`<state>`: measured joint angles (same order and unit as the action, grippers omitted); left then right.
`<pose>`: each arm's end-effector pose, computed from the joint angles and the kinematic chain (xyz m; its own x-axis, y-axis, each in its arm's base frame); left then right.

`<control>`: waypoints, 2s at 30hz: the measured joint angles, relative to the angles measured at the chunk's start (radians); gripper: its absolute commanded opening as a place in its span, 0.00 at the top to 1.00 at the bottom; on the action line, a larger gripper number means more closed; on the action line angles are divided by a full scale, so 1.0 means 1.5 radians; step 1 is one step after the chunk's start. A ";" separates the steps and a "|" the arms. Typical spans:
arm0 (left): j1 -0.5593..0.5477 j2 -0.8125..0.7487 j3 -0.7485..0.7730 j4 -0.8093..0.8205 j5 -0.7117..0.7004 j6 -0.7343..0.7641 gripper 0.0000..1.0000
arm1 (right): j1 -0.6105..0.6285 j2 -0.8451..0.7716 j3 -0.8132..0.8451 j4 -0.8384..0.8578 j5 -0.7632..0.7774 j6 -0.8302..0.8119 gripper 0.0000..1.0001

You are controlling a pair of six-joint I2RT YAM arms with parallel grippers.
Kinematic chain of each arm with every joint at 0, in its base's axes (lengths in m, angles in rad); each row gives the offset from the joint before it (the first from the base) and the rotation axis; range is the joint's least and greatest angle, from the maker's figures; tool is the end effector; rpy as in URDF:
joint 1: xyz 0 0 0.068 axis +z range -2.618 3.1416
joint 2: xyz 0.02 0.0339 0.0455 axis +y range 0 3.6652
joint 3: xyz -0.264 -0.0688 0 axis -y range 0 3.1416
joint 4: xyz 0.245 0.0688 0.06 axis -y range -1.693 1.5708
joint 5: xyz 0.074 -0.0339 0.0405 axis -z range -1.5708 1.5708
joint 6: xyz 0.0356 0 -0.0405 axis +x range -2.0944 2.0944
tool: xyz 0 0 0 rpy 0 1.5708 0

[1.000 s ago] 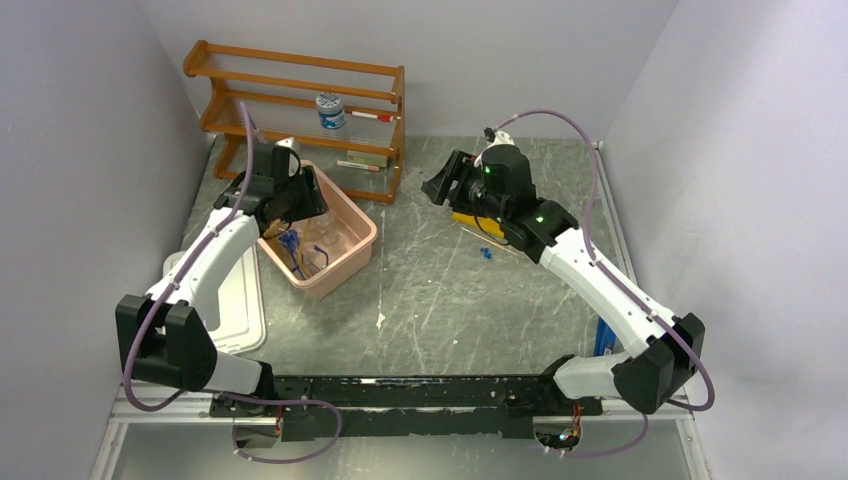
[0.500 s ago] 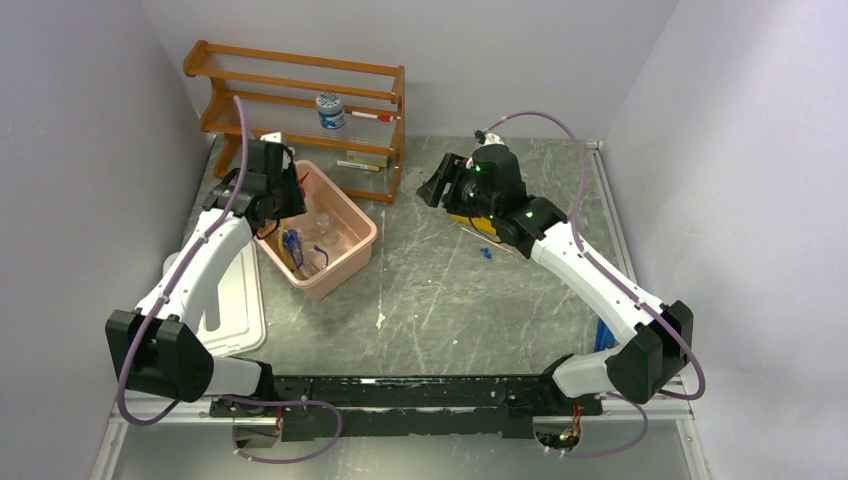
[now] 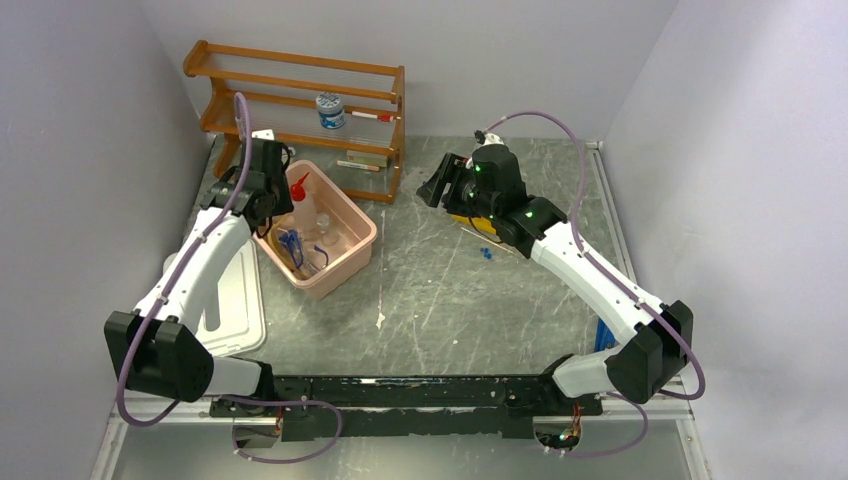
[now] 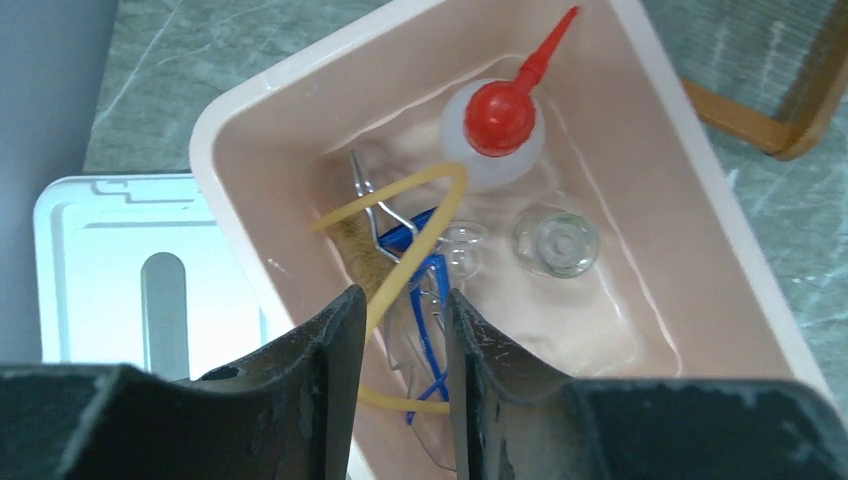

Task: Organize the chemistry lab equipment

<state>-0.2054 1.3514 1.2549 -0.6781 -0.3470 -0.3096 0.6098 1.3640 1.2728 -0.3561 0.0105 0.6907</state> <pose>0.2854 -0.0471 0.3321 -0.6381 -0.1597 -0.7532 -0.2526 0.9675 0.0088 0.2577 0.1796 0.3619 -0.6332 0.3347 -0.6979 -0.2095 0.7938 0.5709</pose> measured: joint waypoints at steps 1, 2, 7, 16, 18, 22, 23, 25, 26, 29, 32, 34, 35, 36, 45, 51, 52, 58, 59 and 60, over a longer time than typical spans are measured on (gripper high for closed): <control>0.001 0.001 -0.003 0.000 -0.009 0.001 0.66 | 0.000 0.000 0.000 0.000 0.000 0.000 0.35; 0.002 0.003 -0.008 0.000 -0.017 0.002 0.68 | 0.000 0.000 0.000 0.000 0.000 0.000 0.35; 0.030 0.036 -0.022 0.005 -0.035 0.007 0.79 | 0.000 -0.003 -0.010 0.000 0.000 0.000 0.35; 0.062 0.118 -0.030 0.038 -0.034 0.018 0.95 | 0.000 -0.020 -0.037 0.000 0.000 0.002 0.35; 0.072 0.139 -0.030 0.048 -0.034 0.022 0.95 | 0.000 -0.022 -0.038 0.000 0.000 0.002 0.35; 0.095 0.184 -0.030 0.067 -0.034 0.024 0.95 | 0.000 -0.023 -0.037 0.000 0.001 0.002 0.35; 0.101 0.195 -0.030 0.072 -0.034 0.024 0.95 | 0.000 -0.023 -0.037 0.000 0.001 0.002 0.35; 0.108 0.214 -0.029 0.080 -0.034 0.024 0.95 | 0.000 -0.023 -0.037 0.000 0.001 0.002 0.35; 0.110 0.221 -0.026 0.079 -0.035 0.024 0.94 | 0.000 -0.023 -0.037 0.000 0.000 0.002 0.35; 0.113 0.227 -0.015 0.083 -0.023 0.017 0.92 | 0.000 -0.023 -0.037 0.000 0.000 0.002 0.35; 0.116 0.227 -0.010 0.083 -0.016 0.007 0.83 | 0.000 -0.022 -0.037 0.000 0.000 0.002 0.35; 0.116 0.227 -0.007 0.082 -0.011 0.001 0.76 | 0.000 -0.022 -0.037 0.000 0.000 0.002 0.35; 0.117 0.224 -0.005 0.082 -0.007 -0.002 0.72 | 0.000 -0.022 -0.037 0.000 0.000 0.002 0.35; 0.117 0.219 -0.006 0.082 -0.002 -0.004 0.68 | 0.000 -0.022 -0.037 0.001 0.000 0.002 0.35; 0.117 0.130 0.007 0.059 0.025 -0.014 0.51 | 0.000 -0.012 -0.037 0.009 0.000 0.003 0.35; 0.117 0.062 0.034 0.038 0.051 -0.010 0.49 | 0.000 -0.001 -0.037 -0.001 0.036 -0.017 0.33; 0.117 0.048 0.037 0.038 0.072 -0.005 0.48 | 0.000 0.002 -0.037 -0.004 0.051 -0.027 0.33; 0.114 -0.053 0.025 0.065 0.284 0.042 0.44 | -0.014 0.031 -0.039 -0.021 0.145 -0.101 0.33; 0.110 -0.072 0.018 0.077 0.327 0.049 0.43 | -0.021 0.040 -0.044 -0.020 0.154 -0.113 0.33; 0.105 -0.092 0.007 0.095 0.370 0.055 0.41 | -0.029 0.049 -0.053 -0.019 0.161 -0.125 0.34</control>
<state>-0.0475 1.2133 1.2648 -0.5358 0.2073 -0.2272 0.5663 1.4376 1.1938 -0.3851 0.2527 0.5037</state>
